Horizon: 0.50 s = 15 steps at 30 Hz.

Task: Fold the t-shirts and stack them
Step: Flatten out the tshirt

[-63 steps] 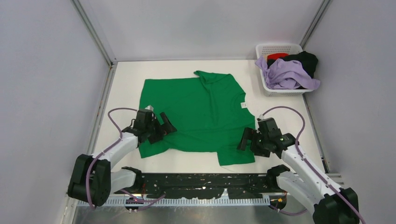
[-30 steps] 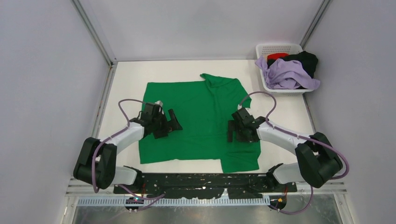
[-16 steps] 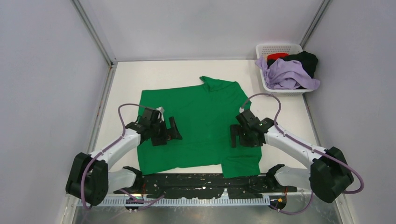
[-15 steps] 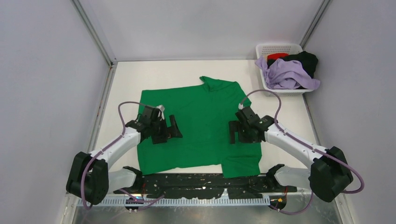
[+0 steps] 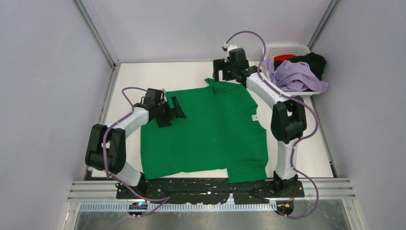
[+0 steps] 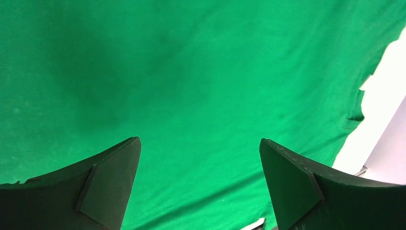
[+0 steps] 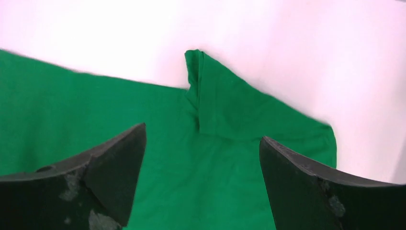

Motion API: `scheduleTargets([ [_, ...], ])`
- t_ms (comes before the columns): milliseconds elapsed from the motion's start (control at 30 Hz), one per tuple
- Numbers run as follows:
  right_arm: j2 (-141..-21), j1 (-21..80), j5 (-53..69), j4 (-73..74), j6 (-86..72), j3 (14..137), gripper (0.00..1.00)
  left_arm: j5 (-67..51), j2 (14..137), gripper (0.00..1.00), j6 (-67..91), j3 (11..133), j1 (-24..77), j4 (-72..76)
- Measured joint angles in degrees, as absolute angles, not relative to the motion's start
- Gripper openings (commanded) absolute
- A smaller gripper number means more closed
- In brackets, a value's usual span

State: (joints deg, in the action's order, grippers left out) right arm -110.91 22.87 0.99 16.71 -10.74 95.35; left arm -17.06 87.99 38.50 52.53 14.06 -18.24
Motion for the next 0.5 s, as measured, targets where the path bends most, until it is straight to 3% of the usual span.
scheduleTargets([
  [233, -130.6, 23.3, 6.7, 26.8, 8.1, 115.4, 0.79, -17.3, 91.0, 1.0, 37.6, 52.5, 11.7, -18.2],
  [500, -138.5, 23.5, 7.8, 36.0, 18.4, 124.9, 0.71, -17.1, 91.9, 1.0, 36.8, 52.5, 10.8, -18.3],
])
